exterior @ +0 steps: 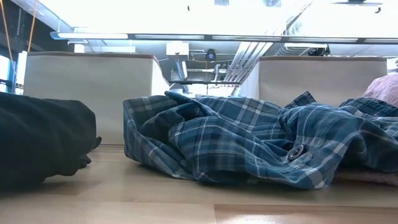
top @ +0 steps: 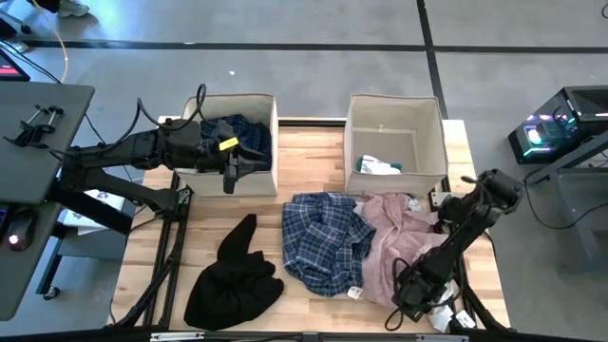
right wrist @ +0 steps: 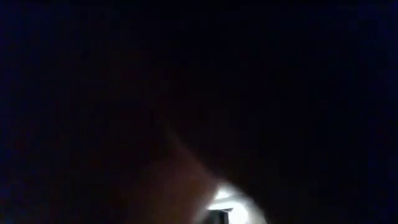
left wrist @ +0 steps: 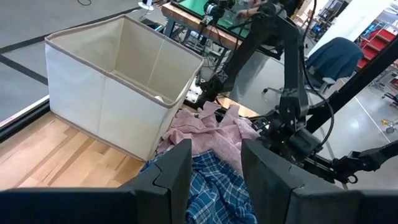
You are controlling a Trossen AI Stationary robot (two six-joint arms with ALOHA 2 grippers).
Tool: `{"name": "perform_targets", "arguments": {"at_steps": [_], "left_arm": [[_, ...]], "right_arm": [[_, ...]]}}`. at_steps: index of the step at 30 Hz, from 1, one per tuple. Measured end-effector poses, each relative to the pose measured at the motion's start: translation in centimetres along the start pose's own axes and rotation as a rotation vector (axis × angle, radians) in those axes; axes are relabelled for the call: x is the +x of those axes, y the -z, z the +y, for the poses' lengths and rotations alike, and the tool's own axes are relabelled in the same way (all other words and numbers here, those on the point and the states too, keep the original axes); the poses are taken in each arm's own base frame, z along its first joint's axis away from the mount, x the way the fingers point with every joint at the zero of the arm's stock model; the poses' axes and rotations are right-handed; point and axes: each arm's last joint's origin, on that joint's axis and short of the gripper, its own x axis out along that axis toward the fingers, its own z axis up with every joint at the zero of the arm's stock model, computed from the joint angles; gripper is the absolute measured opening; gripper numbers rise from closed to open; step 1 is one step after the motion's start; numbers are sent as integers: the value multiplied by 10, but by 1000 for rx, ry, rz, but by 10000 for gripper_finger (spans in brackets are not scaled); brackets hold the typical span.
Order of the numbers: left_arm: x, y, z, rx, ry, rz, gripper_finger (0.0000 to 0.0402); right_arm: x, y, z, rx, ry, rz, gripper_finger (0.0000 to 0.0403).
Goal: Sort clothes
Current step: Put the white sock into the right laundry bin
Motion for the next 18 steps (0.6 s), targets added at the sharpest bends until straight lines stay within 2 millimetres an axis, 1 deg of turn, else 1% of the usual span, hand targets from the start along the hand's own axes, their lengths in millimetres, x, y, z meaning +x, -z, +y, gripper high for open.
{"name": "perform_targets", "arguments": {"at_steps": [4, 8, 11, 14, 18], "left_arm": [[0, 0, 0, 1, 0, 0, 126], [0, 0, 0, 3, 0, 0, 126], [0, 0, 0, 3, 0, 1, 126], [0, 0, 0, 3, 3, 2, 126], [0, 0, 0, 7, 3, 1, 126]], "right_arm": [[11, -1, 1, 1, 42, 45, 154], [18, 2, 2, -20, 58, 52, 153], [22, 2, 1, -31, 77, 58, 143], [25, 1, 0, -42, 92, 59, 106], [25, 1, 0, -54, 95, 40, 24]]}}
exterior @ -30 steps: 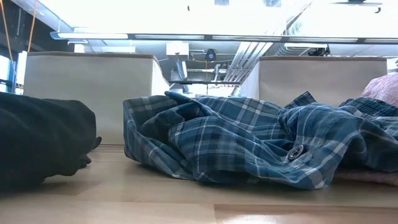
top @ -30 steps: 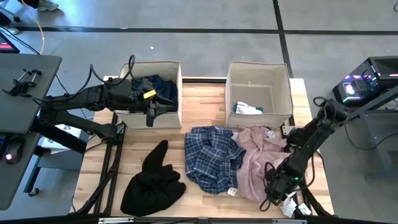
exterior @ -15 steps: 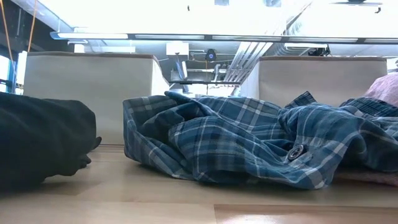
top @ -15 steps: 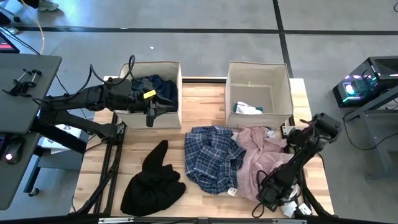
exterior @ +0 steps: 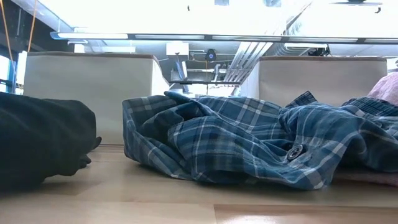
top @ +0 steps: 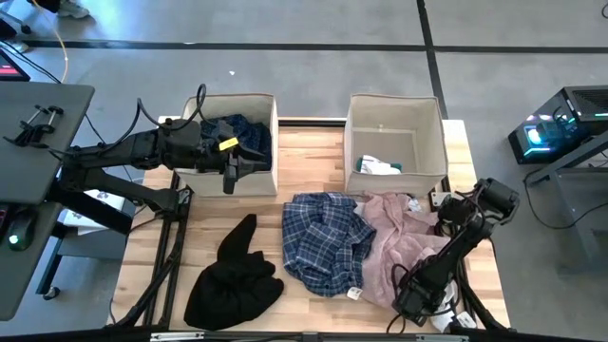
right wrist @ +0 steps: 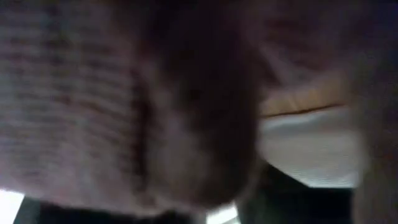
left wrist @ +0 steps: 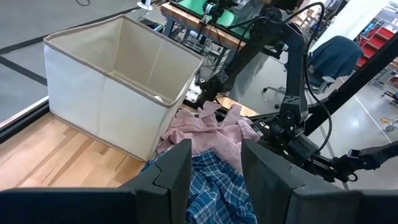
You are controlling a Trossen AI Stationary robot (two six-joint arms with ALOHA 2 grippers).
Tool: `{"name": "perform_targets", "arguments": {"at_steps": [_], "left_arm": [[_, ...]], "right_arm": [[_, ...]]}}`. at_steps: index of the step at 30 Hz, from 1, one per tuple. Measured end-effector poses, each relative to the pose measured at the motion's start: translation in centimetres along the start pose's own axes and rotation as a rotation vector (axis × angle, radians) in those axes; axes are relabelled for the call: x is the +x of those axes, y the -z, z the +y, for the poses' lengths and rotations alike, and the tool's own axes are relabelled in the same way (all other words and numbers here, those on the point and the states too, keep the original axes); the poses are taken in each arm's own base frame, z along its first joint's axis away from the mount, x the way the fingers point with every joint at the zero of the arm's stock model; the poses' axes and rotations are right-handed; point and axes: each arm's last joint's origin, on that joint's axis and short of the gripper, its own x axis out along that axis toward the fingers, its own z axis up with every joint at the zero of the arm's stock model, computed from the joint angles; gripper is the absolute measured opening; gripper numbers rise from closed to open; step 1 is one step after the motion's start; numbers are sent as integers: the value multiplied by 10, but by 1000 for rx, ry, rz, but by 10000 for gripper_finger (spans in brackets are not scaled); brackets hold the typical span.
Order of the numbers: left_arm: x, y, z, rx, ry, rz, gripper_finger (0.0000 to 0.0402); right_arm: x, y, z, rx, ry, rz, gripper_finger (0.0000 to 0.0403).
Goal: Sort clothes
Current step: Put the white sock into the right laundry bin
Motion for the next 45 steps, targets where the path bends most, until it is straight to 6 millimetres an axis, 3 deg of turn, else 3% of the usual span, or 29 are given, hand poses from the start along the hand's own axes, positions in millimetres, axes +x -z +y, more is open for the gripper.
{"name": "perform_targets", "arguments": {"at_steps": [9, 19, 27, 37, 45], "left_arm": [[0, 0, 0, 0, 0, -1, 126], [0, -1, 0, -1, 0, -9, 126], [0, -1, 0, -1, -2, -8, 126], [0, -1, 0, 0, -13, -14, 126], [0, -1, 0, 15, -23, -18, 126]], "right_arm": [[-17, 0, -1, 50, -73, -59, 5], [-72, 22, -25, 275, -318, -343, 2], [-112, 40, -52, 256, -481, -470, 1], [-194, 65, -59, 68, -538, -634, 0], [-258, 81, -73, 19, -602, -936, 0]]}}
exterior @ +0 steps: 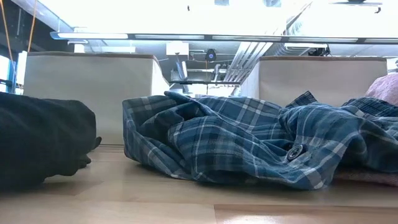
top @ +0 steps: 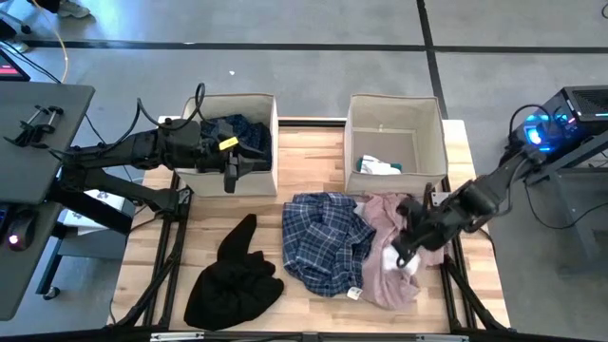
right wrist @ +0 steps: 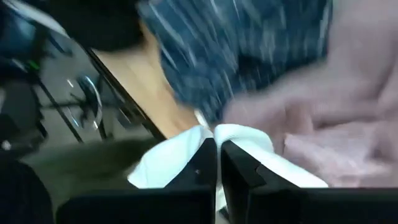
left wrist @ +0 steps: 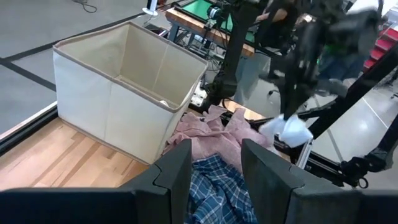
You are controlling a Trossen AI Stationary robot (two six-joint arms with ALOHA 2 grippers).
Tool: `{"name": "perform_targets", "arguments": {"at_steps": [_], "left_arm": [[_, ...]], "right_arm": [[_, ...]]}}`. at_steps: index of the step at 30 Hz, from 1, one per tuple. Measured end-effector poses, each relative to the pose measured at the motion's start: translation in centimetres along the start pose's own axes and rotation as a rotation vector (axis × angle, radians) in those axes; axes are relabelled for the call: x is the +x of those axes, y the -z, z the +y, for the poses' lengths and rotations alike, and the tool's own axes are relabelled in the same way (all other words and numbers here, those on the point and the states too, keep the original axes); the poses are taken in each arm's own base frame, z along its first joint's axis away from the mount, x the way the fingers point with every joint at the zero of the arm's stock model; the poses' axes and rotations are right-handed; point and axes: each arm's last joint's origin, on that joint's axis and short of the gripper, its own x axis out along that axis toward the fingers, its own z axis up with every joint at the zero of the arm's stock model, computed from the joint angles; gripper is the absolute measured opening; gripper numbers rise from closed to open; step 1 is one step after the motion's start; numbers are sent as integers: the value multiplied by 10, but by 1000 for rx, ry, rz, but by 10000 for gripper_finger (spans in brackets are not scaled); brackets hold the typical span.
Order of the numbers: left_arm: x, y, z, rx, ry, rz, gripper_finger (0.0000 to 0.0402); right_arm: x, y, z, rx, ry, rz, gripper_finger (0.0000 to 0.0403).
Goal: Sort clothes
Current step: Put the white sock into the right laundry bin
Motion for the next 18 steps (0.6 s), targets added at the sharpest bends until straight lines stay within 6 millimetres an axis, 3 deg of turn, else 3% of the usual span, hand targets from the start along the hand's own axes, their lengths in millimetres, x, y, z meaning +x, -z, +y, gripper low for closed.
{"name": "perform_targets", "arguments": {"at_steps": [8, 18], "left_arm": [[0, 0, 0, 0, -1, 0, 126], [0, 0, 0, 0, -1, 0, 126]], "right_arm": [[-47, -41, 14, -111, -57, -371, 0], [-88, -87, 7, -162, 97, -752, 0]]}}
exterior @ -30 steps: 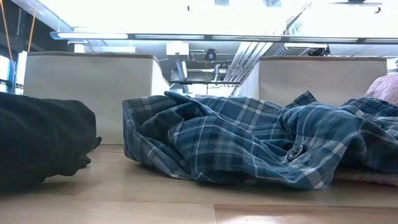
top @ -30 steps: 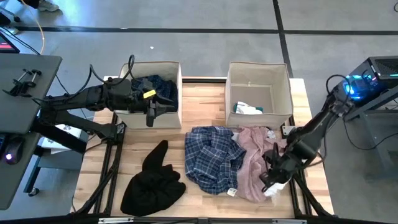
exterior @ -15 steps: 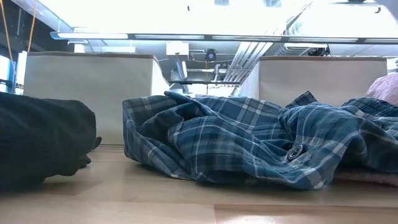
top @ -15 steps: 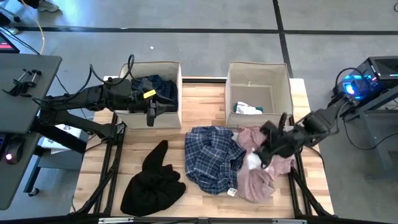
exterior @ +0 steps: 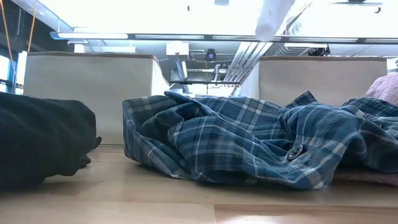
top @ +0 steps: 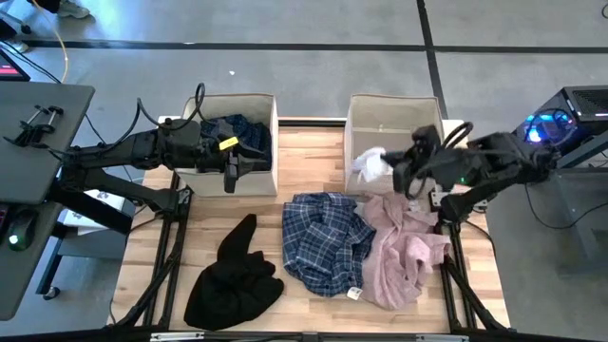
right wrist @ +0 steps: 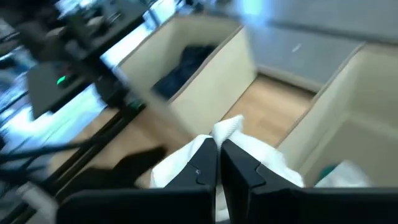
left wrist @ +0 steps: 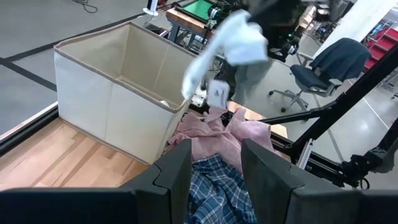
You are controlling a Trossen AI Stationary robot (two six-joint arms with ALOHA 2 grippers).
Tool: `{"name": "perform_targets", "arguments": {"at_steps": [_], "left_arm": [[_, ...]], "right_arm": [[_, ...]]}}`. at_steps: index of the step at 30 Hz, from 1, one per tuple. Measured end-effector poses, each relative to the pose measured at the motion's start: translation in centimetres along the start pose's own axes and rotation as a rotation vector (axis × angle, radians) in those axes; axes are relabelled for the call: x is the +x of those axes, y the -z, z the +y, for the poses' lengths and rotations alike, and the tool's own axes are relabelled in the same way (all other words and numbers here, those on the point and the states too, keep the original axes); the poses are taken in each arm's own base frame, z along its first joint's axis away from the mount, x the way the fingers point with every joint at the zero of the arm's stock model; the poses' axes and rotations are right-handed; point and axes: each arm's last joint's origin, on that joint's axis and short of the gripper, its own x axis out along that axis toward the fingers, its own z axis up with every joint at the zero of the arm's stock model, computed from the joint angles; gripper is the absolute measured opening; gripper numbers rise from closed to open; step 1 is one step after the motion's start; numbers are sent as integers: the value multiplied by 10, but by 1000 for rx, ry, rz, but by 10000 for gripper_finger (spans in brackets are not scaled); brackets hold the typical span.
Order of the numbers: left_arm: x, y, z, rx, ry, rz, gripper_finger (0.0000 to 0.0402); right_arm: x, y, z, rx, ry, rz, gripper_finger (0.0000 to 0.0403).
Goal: Sort clothes
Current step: Put the white sock into the right laundry bin
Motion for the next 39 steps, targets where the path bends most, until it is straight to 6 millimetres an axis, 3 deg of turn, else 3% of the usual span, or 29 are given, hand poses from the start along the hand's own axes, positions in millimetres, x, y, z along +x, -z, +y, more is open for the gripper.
{"name": "perform_targets", "arguments": {"at_steps": [8, 16, 21, 32, 39], "left_arm": [[0, 0, 0, 0, -1, 0, 126], [0, 0, 0, 0, -1, 0, 126], [0, 0, 0, 0, 0, 0, 126], [0, -3, -1, -3, 15, -33, 126], [0, -6, -3, -7, 27, -63, 126]], "right_arm": [[21, -20, -29, -46, 204, -25, 0], [54, -14, -62, -84, 380, 123, 0], [84, 7, -85, -107, 480, 262, 0], [146, 85, -151, 27, 666, 528, 0], [166, 98, -172, 150, 609, 494, 3]]}}
